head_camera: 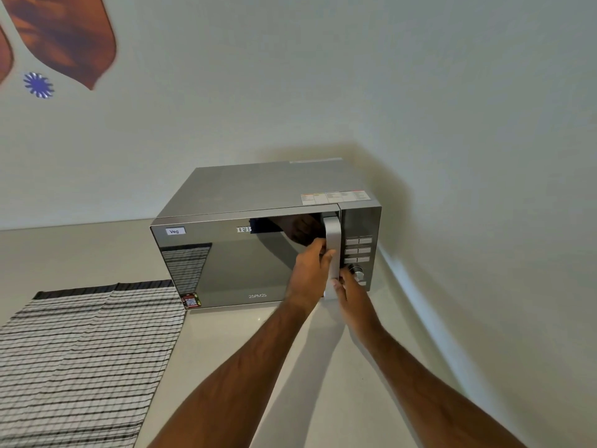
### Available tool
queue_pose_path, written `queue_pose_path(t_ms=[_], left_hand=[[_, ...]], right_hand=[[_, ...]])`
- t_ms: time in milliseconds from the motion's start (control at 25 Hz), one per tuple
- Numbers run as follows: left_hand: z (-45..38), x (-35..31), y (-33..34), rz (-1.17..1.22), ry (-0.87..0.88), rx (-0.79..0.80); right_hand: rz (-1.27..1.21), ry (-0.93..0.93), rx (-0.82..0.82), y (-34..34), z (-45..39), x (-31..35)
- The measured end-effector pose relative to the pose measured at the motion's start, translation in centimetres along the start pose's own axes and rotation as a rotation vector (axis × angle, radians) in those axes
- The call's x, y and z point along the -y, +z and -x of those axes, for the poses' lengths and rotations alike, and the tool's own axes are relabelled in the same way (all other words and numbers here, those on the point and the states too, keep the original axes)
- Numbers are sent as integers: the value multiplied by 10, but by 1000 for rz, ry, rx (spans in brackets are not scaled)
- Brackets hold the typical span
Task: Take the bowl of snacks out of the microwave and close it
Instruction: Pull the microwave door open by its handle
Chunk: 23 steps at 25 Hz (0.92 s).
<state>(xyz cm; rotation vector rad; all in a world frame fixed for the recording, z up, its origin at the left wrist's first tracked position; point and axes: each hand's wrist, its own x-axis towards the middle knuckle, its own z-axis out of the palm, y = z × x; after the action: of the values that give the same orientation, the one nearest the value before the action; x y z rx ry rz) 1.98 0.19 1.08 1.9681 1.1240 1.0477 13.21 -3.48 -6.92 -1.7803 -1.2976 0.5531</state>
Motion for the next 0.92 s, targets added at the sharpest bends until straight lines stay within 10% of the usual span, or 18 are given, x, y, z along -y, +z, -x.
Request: queue_pose_path(t_ms=[920], left_hand=[[78,0,-30,-33,90,-37]], right_hand=[[-1,-210,-59,-3,89,-11]])
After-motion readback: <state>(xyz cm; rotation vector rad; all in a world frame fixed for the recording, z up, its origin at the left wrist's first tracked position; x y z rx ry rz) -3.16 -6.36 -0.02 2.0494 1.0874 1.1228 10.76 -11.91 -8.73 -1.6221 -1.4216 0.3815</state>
